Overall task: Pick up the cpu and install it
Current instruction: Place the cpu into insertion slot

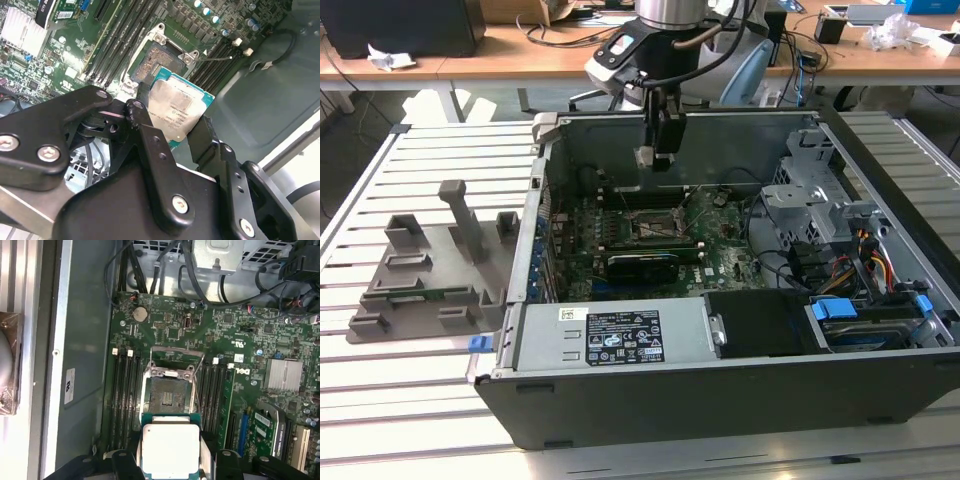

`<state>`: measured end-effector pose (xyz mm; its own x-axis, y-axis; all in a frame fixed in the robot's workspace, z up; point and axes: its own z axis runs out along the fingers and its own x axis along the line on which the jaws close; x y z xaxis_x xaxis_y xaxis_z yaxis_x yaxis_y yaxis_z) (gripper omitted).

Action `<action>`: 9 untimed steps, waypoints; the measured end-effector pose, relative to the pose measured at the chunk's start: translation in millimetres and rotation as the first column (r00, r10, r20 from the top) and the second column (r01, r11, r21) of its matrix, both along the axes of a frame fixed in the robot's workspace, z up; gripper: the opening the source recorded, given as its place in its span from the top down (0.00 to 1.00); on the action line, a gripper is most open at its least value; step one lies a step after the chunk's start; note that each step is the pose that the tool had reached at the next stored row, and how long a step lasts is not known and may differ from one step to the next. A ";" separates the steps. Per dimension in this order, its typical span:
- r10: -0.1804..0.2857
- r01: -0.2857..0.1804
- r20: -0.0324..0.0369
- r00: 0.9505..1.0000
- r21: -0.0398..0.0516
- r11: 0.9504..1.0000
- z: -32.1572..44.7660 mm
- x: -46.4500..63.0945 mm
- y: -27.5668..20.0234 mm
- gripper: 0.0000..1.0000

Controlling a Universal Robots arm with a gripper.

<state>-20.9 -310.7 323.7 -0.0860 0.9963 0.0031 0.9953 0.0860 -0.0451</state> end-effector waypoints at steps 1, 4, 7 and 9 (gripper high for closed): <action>-0.009 0.009 0.000 1.000 0.000 1.000 0.0 0.0 0.0 0.45; -0.029 0.029 0.000 1.000 0.000 1.000 0.0 0.0 0.0 0.45; -0.042 0.042 0.000 0.999 0.000 0.999 0.0 0.0 0.0 0.45; -0.051 0.051 0.000 0.999 0.000 0.999 0.0 0.0 0.0 0.45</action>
<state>-20.9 -310.7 323.7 -0.0348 0.9994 0.0031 0.9984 0.0349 -0.0451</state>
